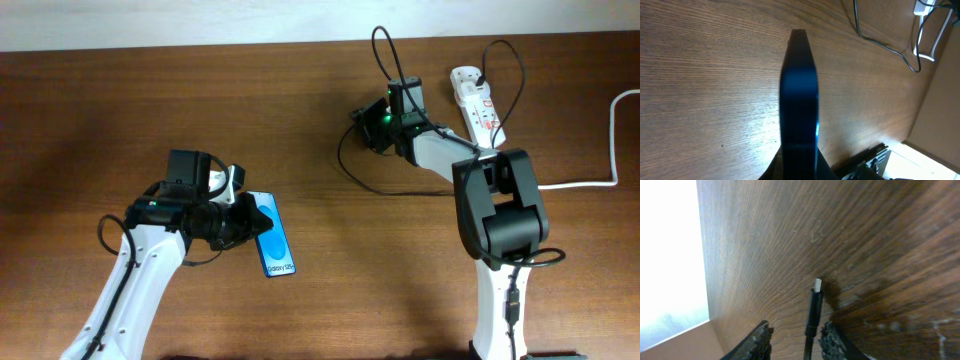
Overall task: Plug charger to phone and switch on socket
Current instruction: 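Reach the right gripper to the black cable and grasp its plug end, then carry the cable plug with the right gripper toward the phone's bottom port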
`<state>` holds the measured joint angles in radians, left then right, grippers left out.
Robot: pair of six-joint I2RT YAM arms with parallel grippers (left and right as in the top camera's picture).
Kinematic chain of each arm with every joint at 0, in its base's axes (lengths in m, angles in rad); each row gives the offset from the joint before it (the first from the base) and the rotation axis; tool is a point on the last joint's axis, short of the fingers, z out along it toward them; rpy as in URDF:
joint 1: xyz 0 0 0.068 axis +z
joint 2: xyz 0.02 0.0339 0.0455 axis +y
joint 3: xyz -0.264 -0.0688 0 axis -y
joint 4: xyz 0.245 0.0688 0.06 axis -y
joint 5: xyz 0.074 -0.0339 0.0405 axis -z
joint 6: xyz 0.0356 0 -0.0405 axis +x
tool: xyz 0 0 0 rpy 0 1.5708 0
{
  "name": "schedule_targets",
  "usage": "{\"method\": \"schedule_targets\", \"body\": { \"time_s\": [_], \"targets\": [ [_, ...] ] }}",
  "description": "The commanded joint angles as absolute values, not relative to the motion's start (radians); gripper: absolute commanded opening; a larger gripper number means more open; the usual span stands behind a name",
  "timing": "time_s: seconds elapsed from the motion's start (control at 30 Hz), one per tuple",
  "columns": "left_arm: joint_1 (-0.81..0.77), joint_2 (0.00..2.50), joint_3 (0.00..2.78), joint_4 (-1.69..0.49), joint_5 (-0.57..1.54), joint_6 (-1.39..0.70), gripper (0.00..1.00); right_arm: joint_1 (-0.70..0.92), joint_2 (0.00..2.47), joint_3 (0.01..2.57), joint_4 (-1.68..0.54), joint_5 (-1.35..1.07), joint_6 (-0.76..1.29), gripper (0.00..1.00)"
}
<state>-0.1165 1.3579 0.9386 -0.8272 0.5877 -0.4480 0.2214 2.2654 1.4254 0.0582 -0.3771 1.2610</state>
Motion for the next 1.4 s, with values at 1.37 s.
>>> {"method": "schedule_targets", "body": {
  "time_s": [1.37],
  "targets": [
    [0.121, 1.356, 0.947, 0.2, 1.365, -0.696, 0.0, 0.487, 1.637, 1.384, -1.12, -1.2, -0.258, 0.05]
  ]
}}
